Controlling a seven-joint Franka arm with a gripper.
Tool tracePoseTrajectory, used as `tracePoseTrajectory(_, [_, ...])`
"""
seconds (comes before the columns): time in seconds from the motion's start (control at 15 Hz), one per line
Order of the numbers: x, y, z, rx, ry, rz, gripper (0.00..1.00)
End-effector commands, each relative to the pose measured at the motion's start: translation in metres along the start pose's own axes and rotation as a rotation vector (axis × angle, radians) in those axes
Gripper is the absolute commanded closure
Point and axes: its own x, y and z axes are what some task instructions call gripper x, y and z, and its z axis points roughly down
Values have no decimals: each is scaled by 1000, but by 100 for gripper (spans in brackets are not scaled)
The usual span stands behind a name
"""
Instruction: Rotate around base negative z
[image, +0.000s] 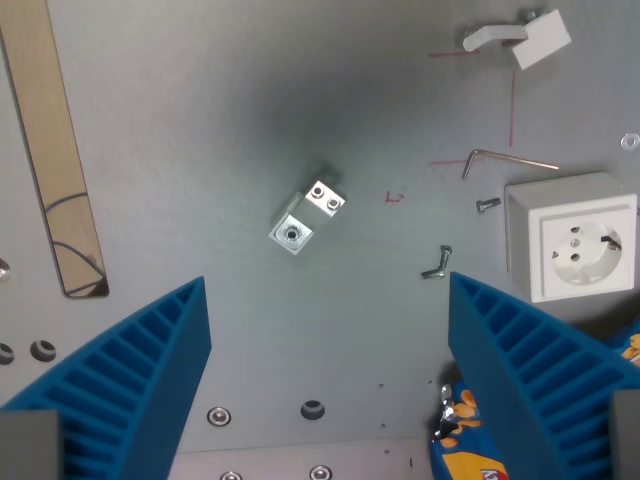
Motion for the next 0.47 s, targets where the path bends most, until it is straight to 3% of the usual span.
tracePoseTrajectory(0.07, [0, 0, -1, 4, 0, 169, 0])
tracePoseTrajectory(0.47, [0, 0, -1, 5, 0, 249, 0])
